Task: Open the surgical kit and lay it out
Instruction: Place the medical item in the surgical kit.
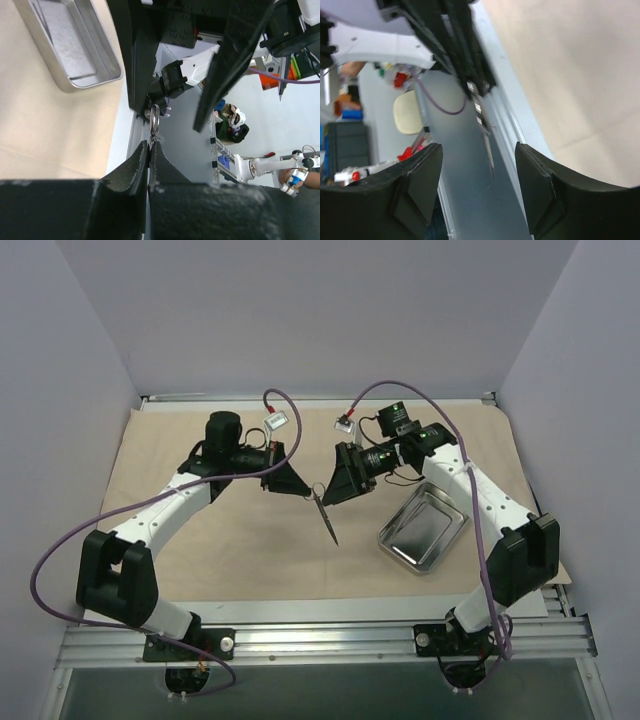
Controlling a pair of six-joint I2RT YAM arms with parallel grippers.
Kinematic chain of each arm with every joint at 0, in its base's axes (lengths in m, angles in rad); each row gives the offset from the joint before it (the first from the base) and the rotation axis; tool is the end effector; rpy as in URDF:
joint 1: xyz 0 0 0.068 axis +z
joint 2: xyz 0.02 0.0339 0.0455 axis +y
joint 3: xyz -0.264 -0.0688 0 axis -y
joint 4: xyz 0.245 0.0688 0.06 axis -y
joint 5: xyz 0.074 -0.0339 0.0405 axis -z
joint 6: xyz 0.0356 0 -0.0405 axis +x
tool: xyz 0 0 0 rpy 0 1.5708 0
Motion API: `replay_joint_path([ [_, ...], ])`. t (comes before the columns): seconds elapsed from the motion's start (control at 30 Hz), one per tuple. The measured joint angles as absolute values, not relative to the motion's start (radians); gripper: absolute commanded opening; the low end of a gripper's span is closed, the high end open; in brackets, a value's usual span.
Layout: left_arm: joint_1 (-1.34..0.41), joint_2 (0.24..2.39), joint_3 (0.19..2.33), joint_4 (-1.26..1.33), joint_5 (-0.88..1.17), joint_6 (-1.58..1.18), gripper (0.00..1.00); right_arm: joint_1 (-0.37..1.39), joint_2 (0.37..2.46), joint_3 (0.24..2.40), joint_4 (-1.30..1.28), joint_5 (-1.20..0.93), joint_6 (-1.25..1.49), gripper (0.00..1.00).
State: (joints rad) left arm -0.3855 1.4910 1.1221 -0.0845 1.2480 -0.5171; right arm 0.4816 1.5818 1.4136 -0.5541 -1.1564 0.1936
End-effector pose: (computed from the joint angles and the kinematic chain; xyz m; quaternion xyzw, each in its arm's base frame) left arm 0.2892 -0.1538 0.3069 0.2638 0.7070 -0.6335 0.1710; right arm 0.2869 0.1867 0.3372 -0.3322 0.7230 0.5841 0.1603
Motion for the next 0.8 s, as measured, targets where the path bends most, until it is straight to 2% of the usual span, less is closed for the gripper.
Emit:
replay_joint_path([
  [0.2, -0.301, 1.505, 1.079, 0.045, 1.251, -0.608, 0.02, 0.346, 1.590, 1.488, -0.635, -0.887, 0.224, 0.62],
  [0.37, -0.149, 1.505, 0.989, 0.149, 1.172, -0.703, 0.02, 0.227, 1.598, 1.533, -0.646, -0.716, 0.314, 0.62],
  [0.8, 0.181, 1.605, 0.799, 0.410, 0.973, -0.862, 0.02, 0.241, 1.615, 1.587, -0.646, -0.683, 0.352, 0.63],
])
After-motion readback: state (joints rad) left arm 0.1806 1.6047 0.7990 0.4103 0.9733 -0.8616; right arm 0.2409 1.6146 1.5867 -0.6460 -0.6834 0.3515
